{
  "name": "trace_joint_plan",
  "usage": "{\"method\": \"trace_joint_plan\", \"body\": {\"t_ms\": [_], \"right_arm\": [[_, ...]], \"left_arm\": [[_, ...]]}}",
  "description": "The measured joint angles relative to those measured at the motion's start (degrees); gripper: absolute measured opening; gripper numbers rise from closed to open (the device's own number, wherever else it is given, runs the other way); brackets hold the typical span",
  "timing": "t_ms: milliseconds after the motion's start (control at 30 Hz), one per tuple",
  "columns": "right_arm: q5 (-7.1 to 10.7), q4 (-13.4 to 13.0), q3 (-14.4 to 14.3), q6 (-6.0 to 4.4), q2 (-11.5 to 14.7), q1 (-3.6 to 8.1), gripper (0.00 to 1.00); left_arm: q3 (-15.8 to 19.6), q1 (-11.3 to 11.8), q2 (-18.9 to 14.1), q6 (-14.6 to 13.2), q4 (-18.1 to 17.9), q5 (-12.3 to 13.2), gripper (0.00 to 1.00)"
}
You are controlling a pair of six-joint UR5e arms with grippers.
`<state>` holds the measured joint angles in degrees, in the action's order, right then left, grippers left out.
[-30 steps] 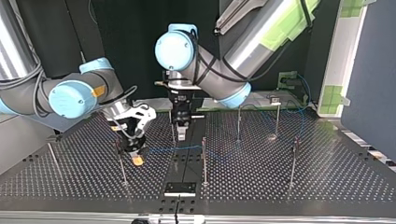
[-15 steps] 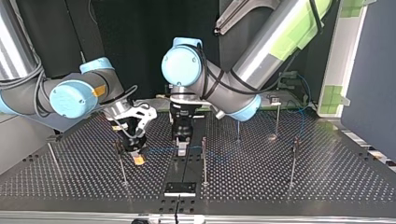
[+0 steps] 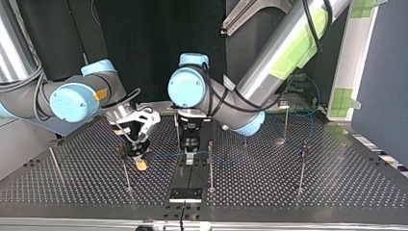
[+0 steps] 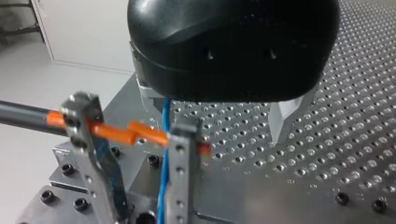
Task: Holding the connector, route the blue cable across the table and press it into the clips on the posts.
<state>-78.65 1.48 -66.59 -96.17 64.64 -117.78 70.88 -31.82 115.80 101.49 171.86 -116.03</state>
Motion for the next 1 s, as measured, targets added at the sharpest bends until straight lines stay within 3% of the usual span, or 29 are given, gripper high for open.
{"method": "trace_joint_plan", "body": {"t_ms": [233, 267, 300, 367, 400, 467, 500, 533, 567, 1000], "right_arm": [[0.01, 0.06, -0.01, 0.00, -0.01, 0.01, 0.00], [0.02, 0.07, -0.01, 0.00, -0.01, 0.00, 0.00], [0.01, 0.08, -0.01, 0.00, -0.01, 0.00, 0.00], [0.00, 0.09, -0.03, 0.00, 0.00, -0.02, 0.00], [0.00, 0.08, -0.02, 0.00, 0.00, -0.03, 0.00], [0.00, 0.09, -0.01, 0.00, 0.00, -0.05, 0.00], [0.00, 0.09, -0.01, 0.00, 0.01, -0.08, 0.00], [0.00, 0.08, -0.02, 0.00, 0.00, -0.09, 0.00], [0.00, 0.09, -0.01, 0.00, -0.01, -0.11, 0.00], [-0.09, 0.11, -0.47, -0.08, -0.07, -0.30, 0.00]], "left_arm": [[-0.04, 0.07, -0.01, -0.14, 0.55, -1.30, 1.00], [-0.05, 0.03, -0.01, -0.20, 0.57, -1.63, 0.79], [-0.05, -0.02, -0.02, -0.27, 0.57, -1.83, 0.79], [-0.06, -0.20, -0.03, -0.42, 0.56, -2.35, 0.60], [-0.06, -0.28, -0.04, -0.47, 0.56, -2.64, 0.60], [-0.06, -0.43, -0.09, -0.51, 0.56, -3.38, 0.29], [-0.06, -0.46, -0.09, -0.49, 0.57, -3.75, 0.29], [-0.06, -0.50, -0.10, -0.46, 0.59, -4.14, 0.09], [-0.06, -0.54, -0.10, -0.41, 0.61, -4.66, 0.00], [0.08, -1.09, -0.10, 0.06, 1.55, -6.99, 0.00]]}}
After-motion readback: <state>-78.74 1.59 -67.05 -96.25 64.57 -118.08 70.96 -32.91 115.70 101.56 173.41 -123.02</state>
